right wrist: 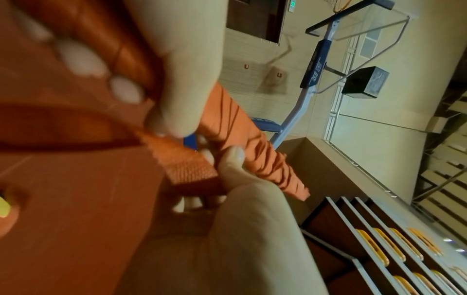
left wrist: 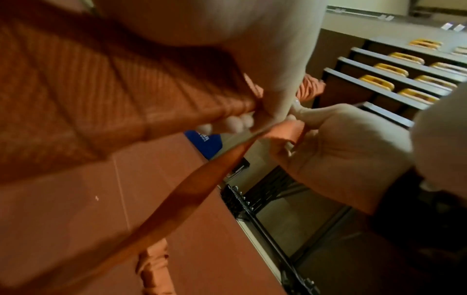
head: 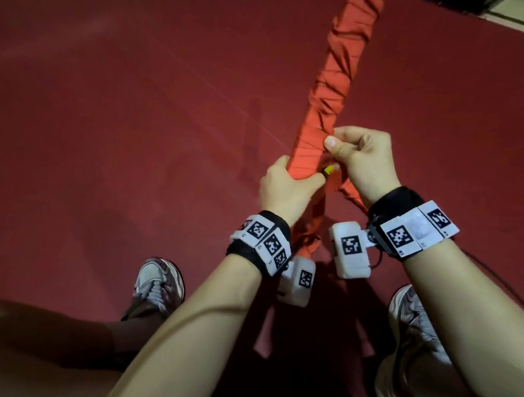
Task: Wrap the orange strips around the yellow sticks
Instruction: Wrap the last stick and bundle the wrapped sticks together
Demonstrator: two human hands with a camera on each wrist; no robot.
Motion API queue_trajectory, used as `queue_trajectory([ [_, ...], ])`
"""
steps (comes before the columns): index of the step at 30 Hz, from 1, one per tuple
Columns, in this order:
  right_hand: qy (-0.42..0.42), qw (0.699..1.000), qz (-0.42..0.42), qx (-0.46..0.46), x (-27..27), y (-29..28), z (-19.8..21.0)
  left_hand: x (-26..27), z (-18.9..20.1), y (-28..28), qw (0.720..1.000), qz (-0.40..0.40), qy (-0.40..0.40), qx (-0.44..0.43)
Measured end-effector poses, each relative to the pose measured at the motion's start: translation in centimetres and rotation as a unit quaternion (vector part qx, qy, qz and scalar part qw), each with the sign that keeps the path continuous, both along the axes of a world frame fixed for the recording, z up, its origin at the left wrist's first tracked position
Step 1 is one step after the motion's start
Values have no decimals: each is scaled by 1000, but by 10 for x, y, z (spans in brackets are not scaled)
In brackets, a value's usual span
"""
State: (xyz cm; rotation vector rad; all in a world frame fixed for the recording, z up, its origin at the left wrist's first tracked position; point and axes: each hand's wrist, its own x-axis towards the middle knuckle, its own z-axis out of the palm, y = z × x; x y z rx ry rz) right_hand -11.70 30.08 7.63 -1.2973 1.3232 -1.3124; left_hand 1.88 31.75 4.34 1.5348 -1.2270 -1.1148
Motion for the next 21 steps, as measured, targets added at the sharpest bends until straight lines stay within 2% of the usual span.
queue_trajectory([
  [1, -1, 1000, 19, -5, -1, 0, 2, 1, 1, 1, 1000, 4, -2, -10],
  [4, -28, 997, 76, 16, -4, -1, 6, 6, 6, 2, 990, -33, 134, -7],
  [6, -52, 991, 121, 33, -6, -1, 8, 12, 8, 5, 978, -70, 196, 17],
  [10, -111, 972, 203, 46, -6, 1, 4, 17, 7, 6, 942, -176, 275, 74],
  [13, -102, 963, 248, 28, -7, 2, 4, 16, 10, 6, 913, -252, 307, 91],
  [15, -93, 969, 228, 17, -7, 2, 5, 16, 11, 4, 910, -268, 302, 95],
  [17, -87, 981, 171, 6, -7, 1, 3, 15, 13, 3, 920, -244, 287, 106],
  [19, -70, 994, 82, -15, -5, -2, -1, 9, 15, 1, 944, -174, 260, 107],
  [21, -12, 999, 15, -37, -4, -4, -4, 3, 13, -1, 972, -97, 204, 63],
])
